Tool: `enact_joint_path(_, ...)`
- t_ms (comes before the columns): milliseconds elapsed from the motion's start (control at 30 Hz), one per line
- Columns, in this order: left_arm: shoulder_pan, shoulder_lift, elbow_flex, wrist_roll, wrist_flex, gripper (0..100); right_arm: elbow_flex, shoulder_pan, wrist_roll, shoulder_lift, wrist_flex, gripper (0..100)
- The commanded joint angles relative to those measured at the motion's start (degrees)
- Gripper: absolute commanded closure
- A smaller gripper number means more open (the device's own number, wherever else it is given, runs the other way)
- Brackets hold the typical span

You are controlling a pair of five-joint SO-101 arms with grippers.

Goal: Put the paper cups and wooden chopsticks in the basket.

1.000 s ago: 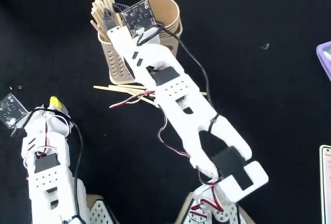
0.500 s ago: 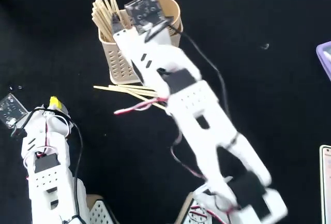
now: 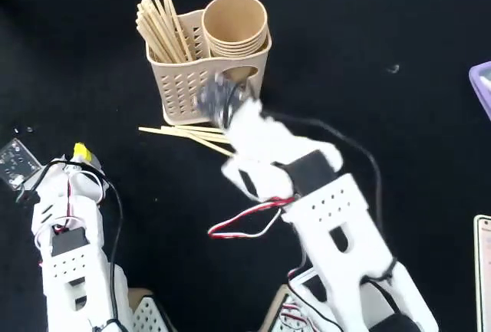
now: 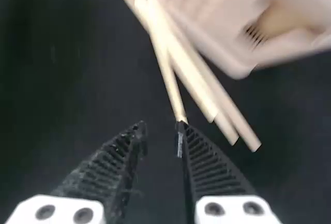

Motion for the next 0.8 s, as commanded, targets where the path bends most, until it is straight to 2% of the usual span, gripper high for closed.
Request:
enact_joint_path(0, 0.0, -0.8, -0.6, 0.0, -1.6, 88, 14.9, 5.7, 6.7, -1.5, -12.9, 82.6)
enact_joint_path(100, 0.0, -0.8, -0.6, 0.0, -1.6, 88, 24.9, 9.8, 9.9, -1.5, -27.3, 72.7)
enact_joint_path(267, 0.0, -0.8, -0.6, 0.0, -1.6, 88, 30.8, 10.3, 14.9, -1.5, -37.5, 71.7)
enact_joint_path(433, 0.0, -0.8, -0.6, 0.0, -1.6, 88, 30.5, 10.5, 17.7, -1.5, -38.9, 70.7)
enact_joint_path(600, 0.0, -0.8, -0.6, 0.0, -1.6, 88, 30.7, 10.3, 17.6, -1.5, -39.0, 64.0)
enact_joint_path(767, 0.0, -0.8, -0.6, 0.0, -1.6, 88, 30.8, 9.1, 17.6, -1.5, -39.0, 64.2)
